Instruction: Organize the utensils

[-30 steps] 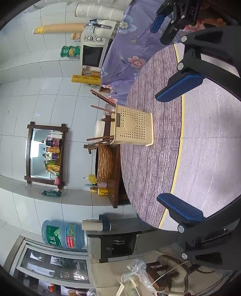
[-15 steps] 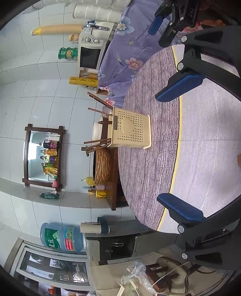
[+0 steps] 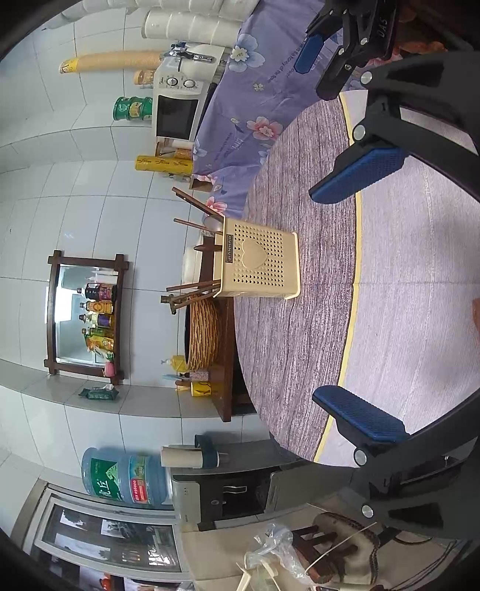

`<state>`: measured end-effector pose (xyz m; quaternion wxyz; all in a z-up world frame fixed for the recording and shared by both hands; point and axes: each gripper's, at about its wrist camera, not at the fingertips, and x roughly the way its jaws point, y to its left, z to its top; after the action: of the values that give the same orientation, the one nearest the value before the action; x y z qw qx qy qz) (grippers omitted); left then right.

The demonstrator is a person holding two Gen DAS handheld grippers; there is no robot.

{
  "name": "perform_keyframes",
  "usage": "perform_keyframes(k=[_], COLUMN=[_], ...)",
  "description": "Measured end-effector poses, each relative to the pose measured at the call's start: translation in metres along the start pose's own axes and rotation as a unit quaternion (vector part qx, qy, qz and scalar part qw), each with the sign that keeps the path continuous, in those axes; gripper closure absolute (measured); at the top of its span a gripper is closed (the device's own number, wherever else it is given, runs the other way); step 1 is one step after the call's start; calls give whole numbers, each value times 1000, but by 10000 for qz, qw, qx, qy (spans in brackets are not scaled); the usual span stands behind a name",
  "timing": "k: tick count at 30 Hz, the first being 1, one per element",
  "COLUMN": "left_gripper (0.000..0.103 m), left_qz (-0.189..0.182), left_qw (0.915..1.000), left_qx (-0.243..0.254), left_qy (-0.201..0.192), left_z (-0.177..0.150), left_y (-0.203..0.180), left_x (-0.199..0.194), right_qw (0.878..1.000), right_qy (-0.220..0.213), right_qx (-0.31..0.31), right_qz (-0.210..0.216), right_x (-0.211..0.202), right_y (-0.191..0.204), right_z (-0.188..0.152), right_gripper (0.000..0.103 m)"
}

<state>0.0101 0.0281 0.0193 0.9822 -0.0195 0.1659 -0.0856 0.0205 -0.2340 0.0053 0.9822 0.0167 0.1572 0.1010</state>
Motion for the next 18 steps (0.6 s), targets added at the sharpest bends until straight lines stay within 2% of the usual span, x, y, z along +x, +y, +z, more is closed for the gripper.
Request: perform_keyframes(k=[9,18], left_gripper=[5,5], left_qz=[1,169], left_qw=[10000,9998], left_qx=[44,66], left_qy=[39,63], left_z=[-2,0], left_y=[-2,-4], left_x=[2,5], right_qw=[10000,10000], right_qy=[21,28], right_qx=[11,24], right_qz=[3,-14], right_x=[2,3], right_y=[0,-2], right_z=[0,-3], right_gripper=[6,6])
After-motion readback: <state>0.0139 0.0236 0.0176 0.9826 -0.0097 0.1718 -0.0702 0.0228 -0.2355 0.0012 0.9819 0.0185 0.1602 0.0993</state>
